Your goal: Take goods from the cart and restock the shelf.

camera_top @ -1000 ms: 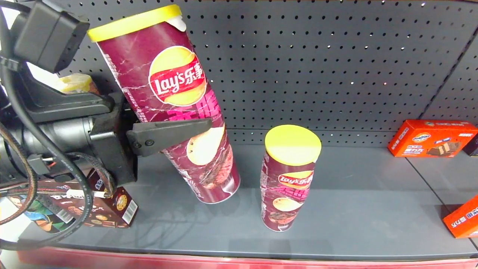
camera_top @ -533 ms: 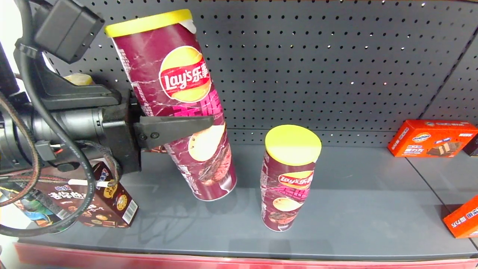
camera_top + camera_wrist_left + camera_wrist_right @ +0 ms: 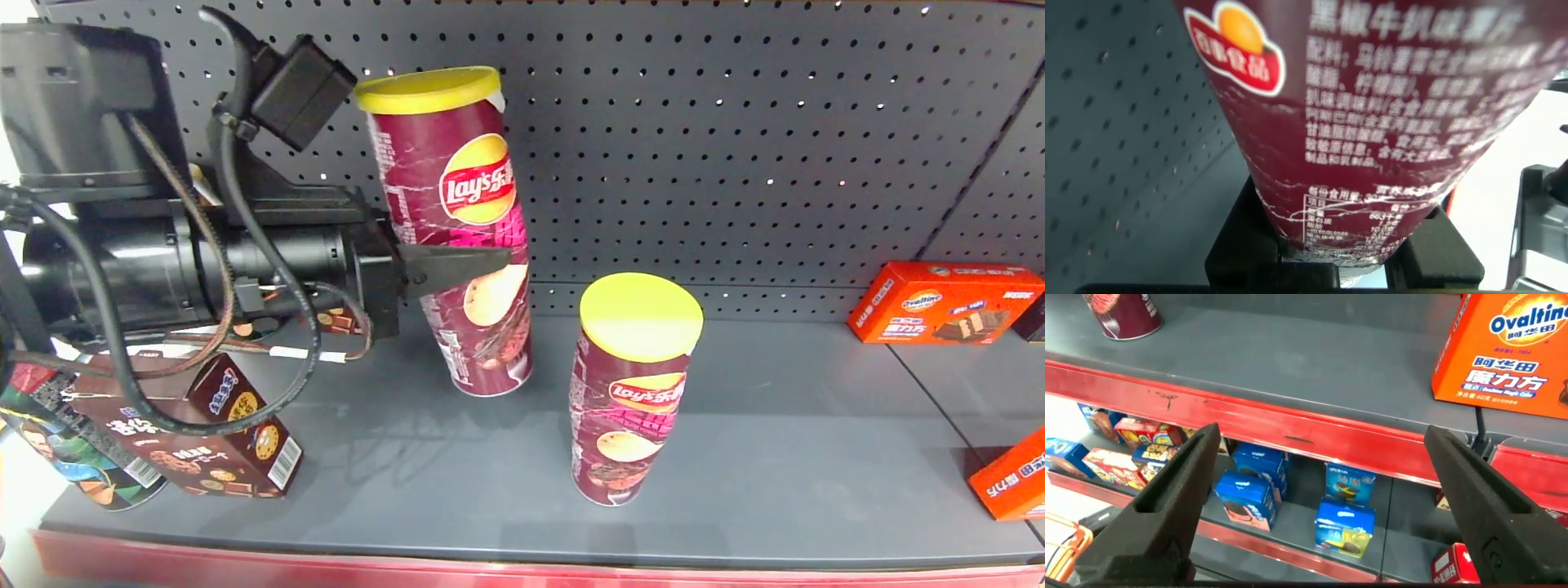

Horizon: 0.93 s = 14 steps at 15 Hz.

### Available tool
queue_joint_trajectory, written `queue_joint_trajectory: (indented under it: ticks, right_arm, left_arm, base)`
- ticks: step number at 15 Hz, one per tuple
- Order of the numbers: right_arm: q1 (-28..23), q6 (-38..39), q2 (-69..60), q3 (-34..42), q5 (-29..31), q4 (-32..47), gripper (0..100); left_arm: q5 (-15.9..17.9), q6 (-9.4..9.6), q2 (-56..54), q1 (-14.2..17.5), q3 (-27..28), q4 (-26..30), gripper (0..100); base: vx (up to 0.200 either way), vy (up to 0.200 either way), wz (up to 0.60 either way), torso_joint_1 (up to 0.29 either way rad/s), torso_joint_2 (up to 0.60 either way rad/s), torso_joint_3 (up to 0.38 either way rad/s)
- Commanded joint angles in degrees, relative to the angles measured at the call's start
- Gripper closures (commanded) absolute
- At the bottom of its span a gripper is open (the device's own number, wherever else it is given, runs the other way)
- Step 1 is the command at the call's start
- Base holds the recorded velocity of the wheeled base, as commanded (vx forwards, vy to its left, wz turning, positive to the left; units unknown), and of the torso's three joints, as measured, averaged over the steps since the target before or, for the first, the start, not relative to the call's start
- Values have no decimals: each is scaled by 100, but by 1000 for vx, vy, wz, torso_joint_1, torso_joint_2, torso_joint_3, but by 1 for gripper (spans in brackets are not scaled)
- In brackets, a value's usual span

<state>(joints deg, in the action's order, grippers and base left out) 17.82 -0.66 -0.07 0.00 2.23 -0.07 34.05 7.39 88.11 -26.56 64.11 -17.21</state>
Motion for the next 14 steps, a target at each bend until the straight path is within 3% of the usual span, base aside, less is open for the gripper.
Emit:
queue_joint_trajectory:
  ticks: [1,3,9,10,11,12,14]
  right_arm:
    - [2,-4,7,0,-3,-1,0]
    - [2,-4,7,0,-3,-1,0]
    - [2,-4,7,0,-3,-1,0]
    - [2,-4,7,0,-3,-1,0]
    - [2,-4,7,0,-3,-1,0]
    - [2,-4,7,0,-3,-1,0]
    - [2,-4,7,0,-3,-1,0]
  left_arm:
    - [14,87,575,-95,471,51,100]
    - [23,254,945,-86,699,34,100]
    - [243,351,1762,-68,1279,-37,100]
    - [251,474,1859,-68,1341,-45,100]
    - [260,878,2087,-59,1499,-45,100]
    - [260,1037,2272,-59,1657,-37,100]
    - [251,1028,2544,-51,1947,-28,100]
  base:
    - [0,0,0,0,0,0]
    - [0,0,0,0,0,0]
    - [0,0,0,0,0,0]
    - [0,0,0,0,0,0]
    - [0,0,0,0,0,0]
    - [0,0,0,0,0,0]
    - [0,0,0,0,0,0]
